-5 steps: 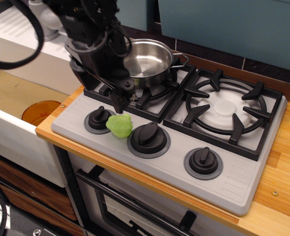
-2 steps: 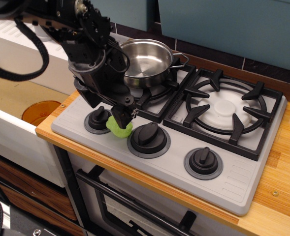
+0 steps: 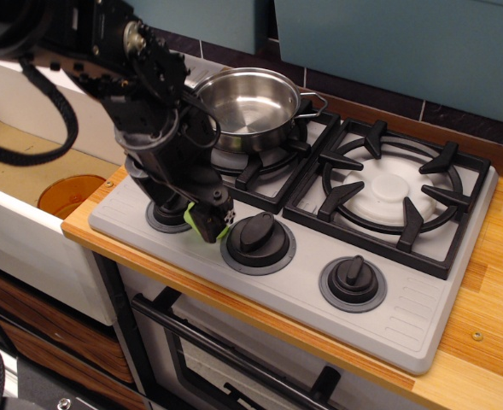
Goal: Put pot or pan on stove and put cauliflower in pot or pan
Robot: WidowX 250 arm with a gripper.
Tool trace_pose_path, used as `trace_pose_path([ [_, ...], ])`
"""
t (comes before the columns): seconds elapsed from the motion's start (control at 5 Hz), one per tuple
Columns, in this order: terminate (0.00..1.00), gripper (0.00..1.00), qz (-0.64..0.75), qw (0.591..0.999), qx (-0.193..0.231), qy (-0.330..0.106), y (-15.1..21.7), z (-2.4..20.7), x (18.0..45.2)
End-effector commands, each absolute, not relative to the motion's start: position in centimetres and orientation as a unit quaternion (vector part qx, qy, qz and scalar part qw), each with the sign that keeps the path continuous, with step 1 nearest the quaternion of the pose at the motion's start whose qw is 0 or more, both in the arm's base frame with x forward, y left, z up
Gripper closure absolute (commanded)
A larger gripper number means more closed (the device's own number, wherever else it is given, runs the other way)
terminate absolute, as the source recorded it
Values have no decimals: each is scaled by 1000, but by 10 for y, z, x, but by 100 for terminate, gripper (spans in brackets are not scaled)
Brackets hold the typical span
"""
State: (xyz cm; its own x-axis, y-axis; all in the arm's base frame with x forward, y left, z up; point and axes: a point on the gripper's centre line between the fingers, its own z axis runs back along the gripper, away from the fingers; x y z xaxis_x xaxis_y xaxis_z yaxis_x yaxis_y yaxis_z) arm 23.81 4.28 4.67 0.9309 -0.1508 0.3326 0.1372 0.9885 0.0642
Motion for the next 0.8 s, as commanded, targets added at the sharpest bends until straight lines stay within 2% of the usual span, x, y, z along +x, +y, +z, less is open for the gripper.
trace_pose_path([
  [0.0,0,0,-81,976,12,-202,35,40,249],
  [0.6,0,0,-86,973,-17,-213,32,35,255],
])
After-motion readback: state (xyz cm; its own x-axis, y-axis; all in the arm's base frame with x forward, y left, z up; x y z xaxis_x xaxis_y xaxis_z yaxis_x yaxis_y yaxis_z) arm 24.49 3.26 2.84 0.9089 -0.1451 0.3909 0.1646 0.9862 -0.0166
